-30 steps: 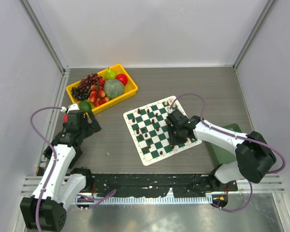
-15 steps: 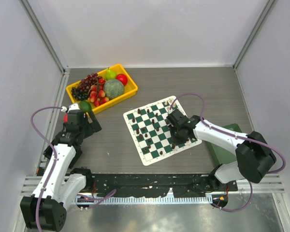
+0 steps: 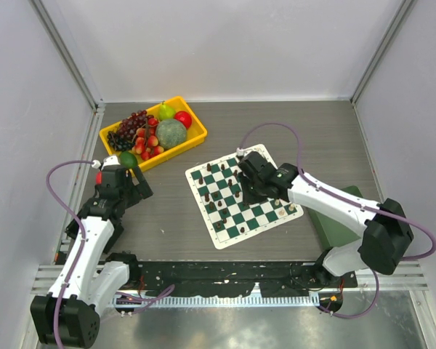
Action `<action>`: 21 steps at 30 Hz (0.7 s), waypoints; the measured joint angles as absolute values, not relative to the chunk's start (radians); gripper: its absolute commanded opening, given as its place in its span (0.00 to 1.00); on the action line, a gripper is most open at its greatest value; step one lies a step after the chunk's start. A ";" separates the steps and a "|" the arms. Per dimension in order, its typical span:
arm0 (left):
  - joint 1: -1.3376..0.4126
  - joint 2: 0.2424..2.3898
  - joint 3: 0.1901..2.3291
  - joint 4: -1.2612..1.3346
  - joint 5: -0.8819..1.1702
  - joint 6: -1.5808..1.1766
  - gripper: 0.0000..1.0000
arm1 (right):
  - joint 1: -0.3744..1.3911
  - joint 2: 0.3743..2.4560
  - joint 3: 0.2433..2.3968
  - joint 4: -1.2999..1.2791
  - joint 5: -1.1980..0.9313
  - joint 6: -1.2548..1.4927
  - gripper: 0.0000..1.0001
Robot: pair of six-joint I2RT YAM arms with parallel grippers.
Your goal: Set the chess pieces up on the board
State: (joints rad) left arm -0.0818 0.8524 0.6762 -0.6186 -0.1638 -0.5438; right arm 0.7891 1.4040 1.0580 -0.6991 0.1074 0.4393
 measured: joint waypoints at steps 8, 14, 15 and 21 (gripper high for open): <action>-0.082 0.837 0.676 -0.619 -0.173 -0.543 0.99 | 0.914 1.540 1.190 -0.656 0.114 0.439 0.17; -0.082 0.828 0.671 -0.622 -0.183 -0.542 0.99 | 0.960 1.632 1.229 -0.622 0.114 0.439 0.17; -0.082 0.827 0.671 -0.622 -0.184 -0.542 0.99 | 0.962 1.641 1.231 -0.618 0.114 0.439 0.17; -0.082 0.822 0.671 -0.627 -0.199 -0.538 0.99 | 0.982 1.688 1.238 -0.588 0.113 0.434 0.17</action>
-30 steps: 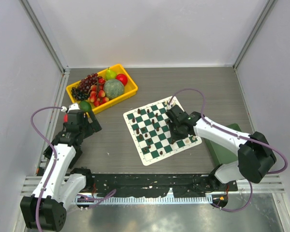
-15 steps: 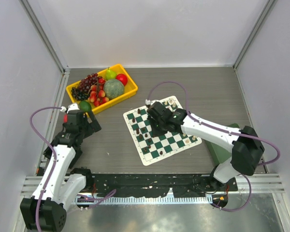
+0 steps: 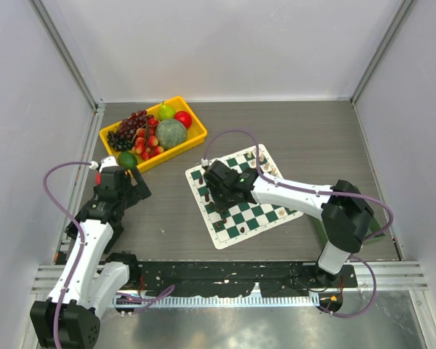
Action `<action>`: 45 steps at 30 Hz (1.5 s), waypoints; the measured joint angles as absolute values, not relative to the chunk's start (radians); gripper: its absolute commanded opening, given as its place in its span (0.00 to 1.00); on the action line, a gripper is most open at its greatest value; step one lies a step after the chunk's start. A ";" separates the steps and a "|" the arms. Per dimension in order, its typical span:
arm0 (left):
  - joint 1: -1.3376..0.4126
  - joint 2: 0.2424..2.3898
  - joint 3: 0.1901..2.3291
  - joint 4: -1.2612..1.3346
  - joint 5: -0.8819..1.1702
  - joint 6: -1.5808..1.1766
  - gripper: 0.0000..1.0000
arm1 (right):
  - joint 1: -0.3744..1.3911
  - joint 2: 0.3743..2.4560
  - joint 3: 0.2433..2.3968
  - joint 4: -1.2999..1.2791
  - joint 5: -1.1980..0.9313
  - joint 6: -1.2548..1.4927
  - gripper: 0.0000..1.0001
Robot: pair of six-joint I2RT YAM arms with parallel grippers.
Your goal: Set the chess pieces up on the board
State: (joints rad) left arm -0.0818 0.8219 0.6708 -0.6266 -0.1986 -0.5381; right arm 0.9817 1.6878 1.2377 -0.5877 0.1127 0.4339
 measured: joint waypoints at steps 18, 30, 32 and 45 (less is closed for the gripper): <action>-0.082 0.813 0.669 -0.634 -0.217 -0.533 0.99 | 1.006 1.800 1.261 -0.548 0.095 0.420 0.18; -0.082 0.814 0.668 -0.635 -0.217 -0.530 0.99 | 1.015 1.821 1.274 -0.547 0.094 0.421 0.18; -0.082 0.814 0.668 -0.635 -0.217 -0.530 0.99 | 1.015 1.831 1.275 -0.548 0.095 0.420 0.19; -0.082 0.814 0.666 -0.637 -0.217 -0.520 0.99 | 1.021 1.841 1.289 -0.559 0.110 0.414 0.22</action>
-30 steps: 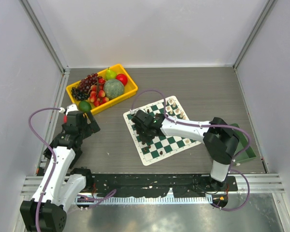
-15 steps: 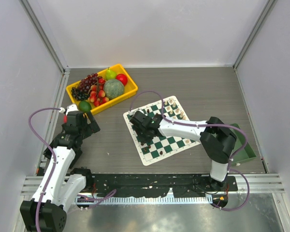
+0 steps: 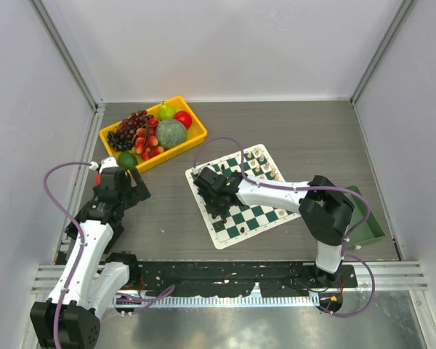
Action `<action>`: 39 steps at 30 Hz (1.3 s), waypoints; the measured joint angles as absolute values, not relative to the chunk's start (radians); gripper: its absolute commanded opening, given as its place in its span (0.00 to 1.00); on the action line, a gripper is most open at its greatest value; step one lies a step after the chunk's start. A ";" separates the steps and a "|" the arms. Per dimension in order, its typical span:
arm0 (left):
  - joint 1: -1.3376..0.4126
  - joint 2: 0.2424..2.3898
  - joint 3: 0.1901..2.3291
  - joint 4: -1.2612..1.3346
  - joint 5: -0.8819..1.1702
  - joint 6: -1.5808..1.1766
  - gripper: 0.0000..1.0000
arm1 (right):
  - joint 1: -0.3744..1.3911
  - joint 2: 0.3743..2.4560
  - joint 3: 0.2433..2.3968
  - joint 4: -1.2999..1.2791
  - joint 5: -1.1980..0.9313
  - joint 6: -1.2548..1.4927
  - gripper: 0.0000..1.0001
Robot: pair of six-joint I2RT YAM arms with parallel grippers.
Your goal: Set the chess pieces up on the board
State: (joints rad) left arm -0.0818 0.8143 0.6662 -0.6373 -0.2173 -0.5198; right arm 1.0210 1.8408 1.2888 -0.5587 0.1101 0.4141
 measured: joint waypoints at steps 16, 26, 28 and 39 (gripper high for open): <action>-0.082 0.815 0.665 -0.637 -0.217 -0.520 0.99 | 1.026 1.841 1.293 -0.565 0.111 0.396 0.34; -0.082 0.818 0.665 -0.637 -0.217 -0.520 0.99 | 1.026 1.839 1.303 -0.569 0.105 0.395 0.48; -0.082 0.818 0.665 -0.638 -0.217 -0.520 0.99 | 1.026 1.827 1.304 -0.572 0.109 0.395 0.52; -0.082 0.818 0.665 -0.640 -0.217 -0.520 0.99 | 0.946 1.618 1.295 -0.599 0.211 0.397 0.55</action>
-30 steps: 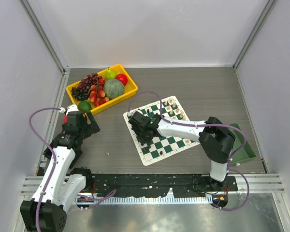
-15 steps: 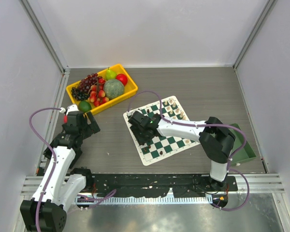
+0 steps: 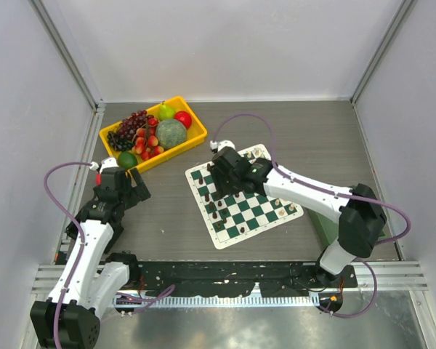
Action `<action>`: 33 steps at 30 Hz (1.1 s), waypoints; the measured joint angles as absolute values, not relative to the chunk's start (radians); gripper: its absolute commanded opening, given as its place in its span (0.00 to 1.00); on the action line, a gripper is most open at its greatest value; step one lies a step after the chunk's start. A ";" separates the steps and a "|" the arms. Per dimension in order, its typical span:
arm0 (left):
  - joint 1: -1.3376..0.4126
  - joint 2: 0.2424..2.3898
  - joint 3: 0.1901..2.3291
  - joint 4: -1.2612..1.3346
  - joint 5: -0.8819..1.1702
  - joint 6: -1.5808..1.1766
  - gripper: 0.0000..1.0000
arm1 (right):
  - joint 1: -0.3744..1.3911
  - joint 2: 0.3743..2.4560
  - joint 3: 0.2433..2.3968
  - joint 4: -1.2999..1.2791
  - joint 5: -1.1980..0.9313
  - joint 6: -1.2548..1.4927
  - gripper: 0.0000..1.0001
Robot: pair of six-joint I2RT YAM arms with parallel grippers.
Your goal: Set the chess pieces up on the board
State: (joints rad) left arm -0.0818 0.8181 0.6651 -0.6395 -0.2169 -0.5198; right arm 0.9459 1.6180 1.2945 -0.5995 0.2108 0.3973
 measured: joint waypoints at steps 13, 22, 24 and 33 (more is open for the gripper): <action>-0.082 0.798 0.665 -0.648 -0.226 -0.520 0.99 | 0.743 1.715 1.250 -0.600 0.148 0.395 0.59; -0.082 0.792 0.665 -0.654 -0.243 -0.520 0.99 | 0.741 1.801 1.252 -0.590 0.133 0.394 0.51; -0.082 0.792 0.665 -0.656 -0.244 -0.520 0.99 | 0.734 1.806 1.256 -0.586 0.131 0.392 0.48; -0.082 0.792 0.665 -0.656 -0.244 -0.520 0.99 | 0.715 1.811 1.272 -0.569 0.107 0.381 0.43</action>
